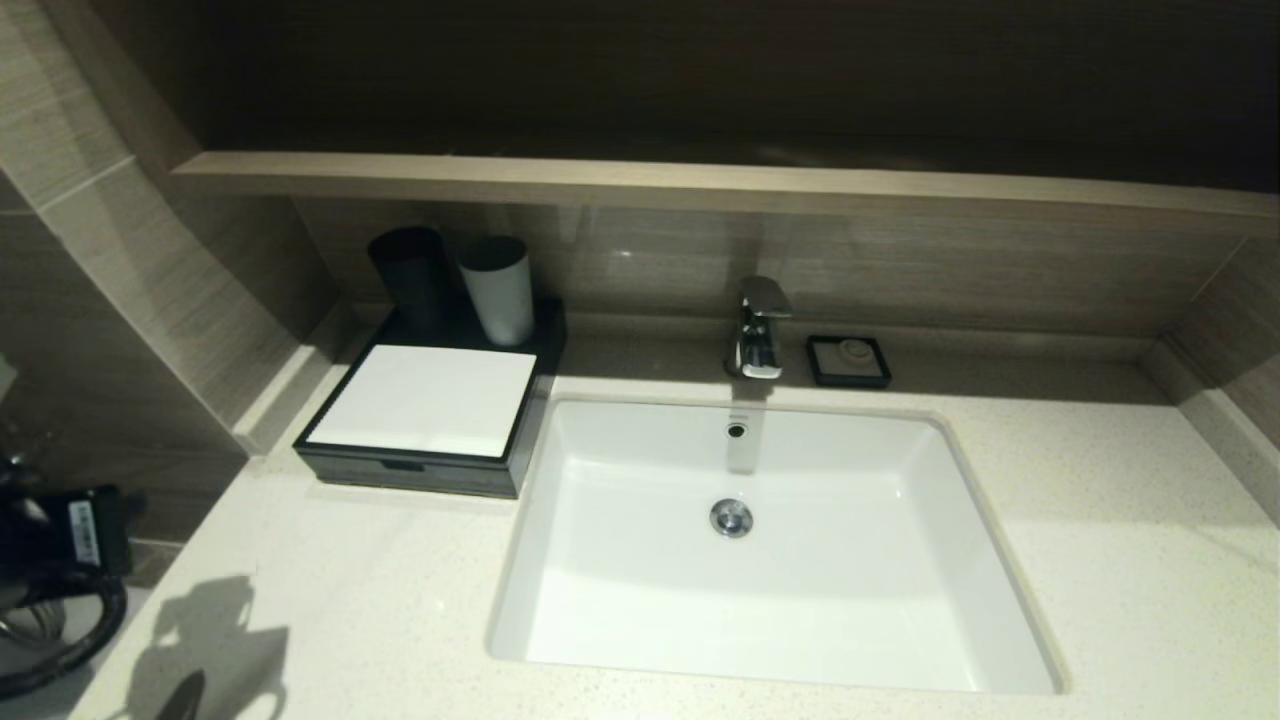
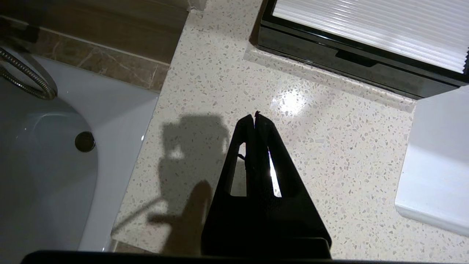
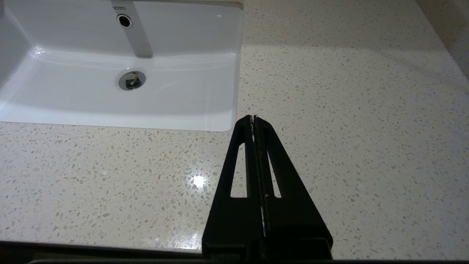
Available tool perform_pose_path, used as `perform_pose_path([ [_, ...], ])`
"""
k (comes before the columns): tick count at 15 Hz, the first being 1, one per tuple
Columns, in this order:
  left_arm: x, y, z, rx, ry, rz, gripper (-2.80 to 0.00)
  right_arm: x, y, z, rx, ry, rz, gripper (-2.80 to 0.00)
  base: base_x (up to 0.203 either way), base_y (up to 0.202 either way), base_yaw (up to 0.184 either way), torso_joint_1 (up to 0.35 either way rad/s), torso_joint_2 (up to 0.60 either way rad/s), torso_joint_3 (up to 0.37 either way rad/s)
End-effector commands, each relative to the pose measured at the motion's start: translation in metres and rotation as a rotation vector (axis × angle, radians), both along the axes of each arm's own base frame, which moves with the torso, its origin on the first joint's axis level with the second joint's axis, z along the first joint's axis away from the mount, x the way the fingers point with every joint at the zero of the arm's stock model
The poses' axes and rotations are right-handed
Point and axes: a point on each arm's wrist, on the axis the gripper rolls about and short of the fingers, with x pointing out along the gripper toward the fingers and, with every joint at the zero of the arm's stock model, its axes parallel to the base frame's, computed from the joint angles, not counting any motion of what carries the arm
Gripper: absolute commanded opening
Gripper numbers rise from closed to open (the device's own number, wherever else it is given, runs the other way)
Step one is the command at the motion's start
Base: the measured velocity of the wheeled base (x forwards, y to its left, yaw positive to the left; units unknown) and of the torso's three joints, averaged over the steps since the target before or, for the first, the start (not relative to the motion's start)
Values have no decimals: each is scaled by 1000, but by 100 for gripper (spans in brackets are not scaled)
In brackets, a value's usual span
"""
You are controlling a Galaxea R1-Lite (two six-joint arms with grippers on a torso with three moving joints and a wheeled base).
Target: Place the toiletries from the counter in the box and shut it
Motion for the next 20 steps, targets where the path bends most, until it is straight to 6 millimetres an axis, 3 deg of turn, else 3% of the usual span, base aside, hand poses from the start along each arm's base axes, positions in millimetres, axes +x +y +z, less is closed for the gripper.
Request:
perform_pose_path([
  [1,-26,0,0,1,-67,2,-280,0,0,0,0,1,0,-280,0,0,0,0,0,0],
  [10,-98,1,-21,59,-289,-20,-280,0,0,0,0,1,0,-280,0,0,0,0,0,0],
  [20,-145,2,-44,101,-473,-26,-280,0,0,0,0,1,0,-280,0,0,0,0,0,0],
])
